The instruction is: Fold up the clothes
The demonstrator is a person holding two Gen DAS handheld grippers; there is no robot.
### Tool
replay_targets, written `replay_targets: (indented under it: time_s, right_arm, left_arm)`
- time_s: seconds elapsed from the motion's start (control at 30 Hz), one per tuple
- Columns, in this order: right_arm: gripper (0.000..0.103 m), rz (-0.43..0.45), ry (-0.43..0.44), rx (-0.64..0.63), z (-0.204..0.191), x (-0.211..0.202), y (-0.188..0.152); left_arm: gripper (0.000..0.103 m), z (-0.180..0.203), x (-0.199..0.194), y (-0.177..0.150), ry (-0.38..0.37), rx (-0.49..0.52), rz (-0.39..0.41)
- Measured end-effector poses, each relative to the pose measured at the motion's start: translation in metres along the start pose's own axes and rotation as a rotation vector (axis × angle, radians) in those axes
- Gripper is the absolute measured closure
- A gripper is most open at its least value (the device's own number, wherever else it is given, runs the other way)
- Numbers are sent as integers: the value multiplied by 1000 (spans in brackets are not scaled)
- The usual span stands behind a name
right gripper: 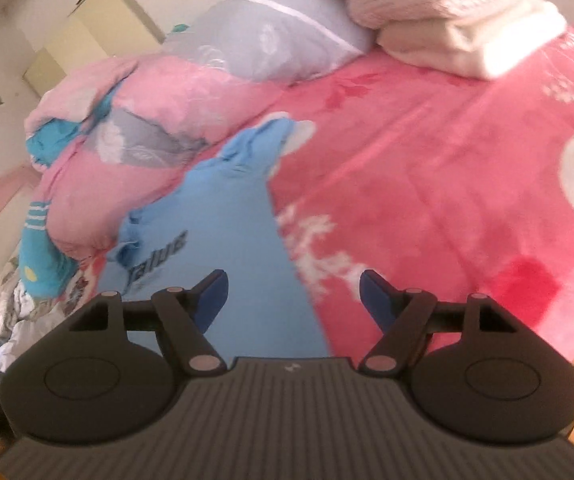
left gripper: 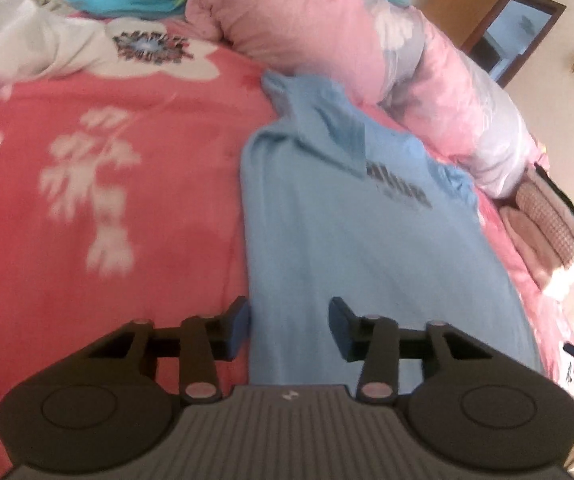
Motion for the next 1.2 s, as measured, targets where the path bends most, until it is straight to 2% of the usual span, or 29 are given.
replay_targets:
  time_s: [0.03, 0.07, 0.33, 0.5, 0.77, 0.9, 1.03, 1.13, 1.2]
  right_arm:
    - [30, -2, 9, 6, 6, 2, 0]
    - [30, -8, 19, 14, 11, 5, 1]
    - [30, -88, 71, 61, 41, 24, 4]
    - [30, -113, 84, 68, 48, 34, -1]
    - [33, -137, 118, 87, 55, 61, 10]
    - [35, -195, 156, 10, 40, 63, -1]
    - [39, -287, 194, -91, 21, 56, -27]
    - [45, -324, 199, -152, 13, 45, -40]
    - [52, -333, 199, -151, 15, 41, -42]
  left_arm:
    - [75, 0, -2, -6, 8, -1, 4]
    - [79, -1, -3, -12, 21, -7, 4]
    - [80, 5, -21, -45, 58, -23, 33]
    - [83, 3, -20, -44, 65, -31, 35]
    - [84, 3, -9, -39, 73, -19, 46]
    - [85, 5, -13, -43, 77, -7, 43]
    - [85, 7, -16, -47, 85, 11, 43]
    - [85, 11, -12, -46, 101, 46, 43]
    - [85, 13, -11, -46, 113, 64, 48]
Point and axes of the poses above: each gripper's, at about its wrist camera, not at the fingertips, and x roughly the way its jaws point, z to its right, y to its top, the point moved 6 cm from there along x, roughly the way its jaws point
